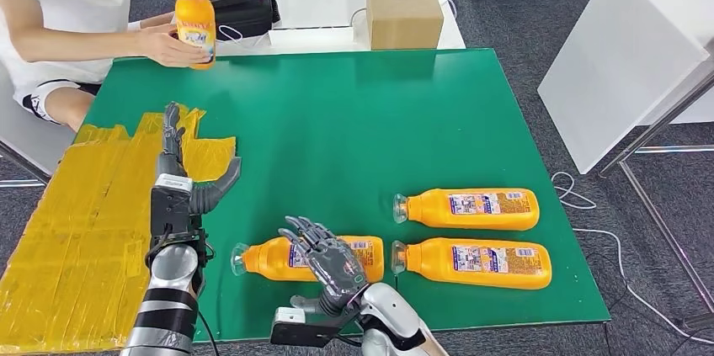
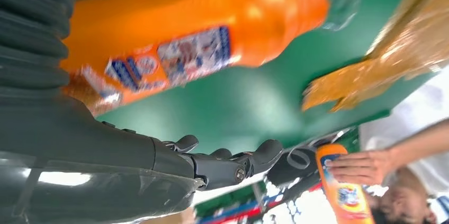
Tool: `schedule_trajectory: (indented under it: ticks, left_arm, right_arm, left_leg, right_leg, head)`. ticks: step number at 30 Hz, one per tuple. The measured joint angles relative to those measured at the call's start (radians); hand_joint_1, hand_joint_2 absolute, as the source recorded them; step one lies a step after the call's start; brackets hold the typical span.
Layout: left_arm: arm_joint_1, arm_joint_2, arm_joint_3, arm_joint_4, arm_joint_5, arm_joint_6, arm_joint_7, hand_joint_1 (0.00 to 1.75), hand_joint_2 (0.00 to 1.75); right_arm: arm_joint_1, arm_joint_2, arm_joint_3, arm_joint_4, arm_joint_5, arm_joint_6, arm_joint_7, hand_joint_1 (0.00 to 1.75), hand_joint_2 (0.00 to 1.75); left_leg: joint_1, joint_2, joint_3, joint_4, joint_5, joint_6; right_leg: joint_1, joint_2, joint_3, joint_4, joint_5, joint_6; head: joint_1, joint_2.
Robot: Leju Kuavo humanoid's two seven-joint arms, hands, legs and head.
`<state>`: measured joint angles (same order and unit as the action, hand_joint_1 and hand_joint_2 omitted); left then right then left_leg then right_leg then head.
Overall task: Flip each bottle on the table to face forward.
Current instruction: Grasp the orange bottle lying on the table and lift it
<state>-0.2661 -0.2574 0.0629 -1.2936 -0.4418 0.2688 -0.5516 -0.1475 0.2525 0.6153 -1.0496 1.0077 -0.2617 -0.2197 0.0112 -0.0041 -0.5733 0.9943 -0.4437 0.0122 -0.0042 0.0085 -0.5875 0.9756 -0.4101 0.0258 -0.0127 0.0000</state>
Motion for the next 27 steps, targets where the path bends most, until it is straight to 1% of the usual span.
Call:
schedule_trajectory:
  ticks: [4,10,18,27]
  left_arm:
    - [0.007,-0.004,0.007,0.0,0.004,-0.002,0.003,0.0,1.75]
    - [0.015,-0.008,0.014,0.0,0.004,-0.003,0.007,0.0,1.75]
    - [0.017,-0.016,0.025,0.0,0.002,-0.003,0.015,0.0,1.75]
    - [0.017,-0.02,0.03,0.0,-0.001,-0.003,0.022,0.0,1.75]
  right_arm:
    - [-0.02,0.001,0.006,0.01,0.122,-0.083,0.094,0.0,1.75]
    - [-0.034,0.002,0.01,0.022,0.22,-0.117,0.174,0.0,1.75]
    - [-0.056,0.005,0.009,0.052,0.297,-0.119,0.231,0.0,1.75]
    - [-0.084,0.017,0.009,0.132,0.304,-0.082,0.255,0.0,1.75]
  left_leg:
    - [0.0,0.0,0.0,0.0,0.0,0.0]
    - [0.0,0.0,0.0,0.0,0.0,0.0]
    - [0.0,0.0,0.0,0.0,0.0,0.0]
    - [0.0,0.0,0.0,0.0,0.0,0.0]
  right_leg:
    - [0.0,0.0,0.0,0.0,0.0,0.0]
    - [0.0,0.0,0.0,0.0,0.0,0.0]
    - [0.0,0.0,0.0,0.0,0.0,0.0]
    - [0.0,0.0,0.0,0.0,0.0,0.0]
  head:
    - [0.0,0.0]
    - [0.0,0.0]
    - [0.0,0.0]
    - [0.0,0.0]
